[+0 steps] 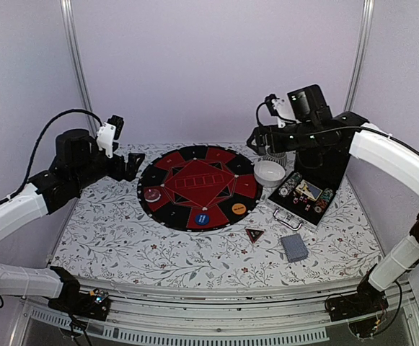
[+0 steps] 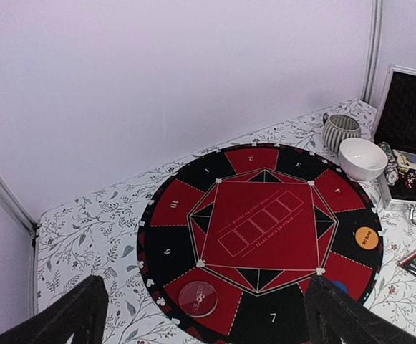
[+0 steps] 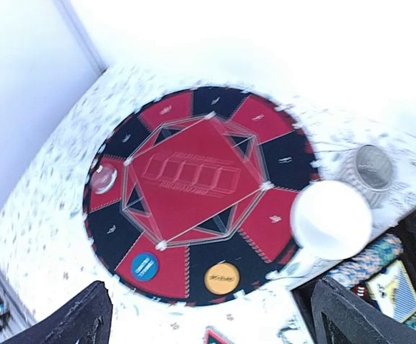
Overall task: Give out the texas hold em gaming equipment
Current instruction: Pick up the pile of poker chips from the chip case.
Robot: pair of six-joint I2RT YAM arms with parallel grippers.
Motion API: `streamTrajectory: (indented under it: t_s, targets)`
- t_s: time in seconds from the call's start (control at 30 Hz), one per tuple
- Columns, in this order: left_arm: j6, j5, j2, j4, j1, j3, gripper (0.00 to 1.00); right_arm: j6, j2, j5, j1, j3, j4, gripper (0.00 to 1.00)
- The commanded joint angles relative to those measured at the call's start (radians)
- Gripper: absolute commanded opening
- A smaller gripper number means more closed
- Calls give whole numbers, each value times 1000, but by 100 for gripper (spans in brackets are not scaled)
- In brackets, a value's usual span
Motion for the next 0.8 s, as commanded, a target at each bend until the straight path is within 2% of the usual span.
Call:
streamTrajectory:
  t_s: [0.0,0.17,0.33,0.53,0.77]
  targets:
    - [10,-11,-6,27,9,-13,98,82,-76,-11,-140,-142,62,99]
    - [-2,15,3,27,9,-12,98,172,-184,52,-264,-310,8,100]
    - [2,14,7,21,9,-10,98,190,-194,58,-378,-428,-20,87]
    - [21,-27,-5,31,9,-22,98,142,-39,89,-404,-358,-36,66]
    - [24,-17,3,28,10,-19,98,105,28,107,-404,-318,-87,63]
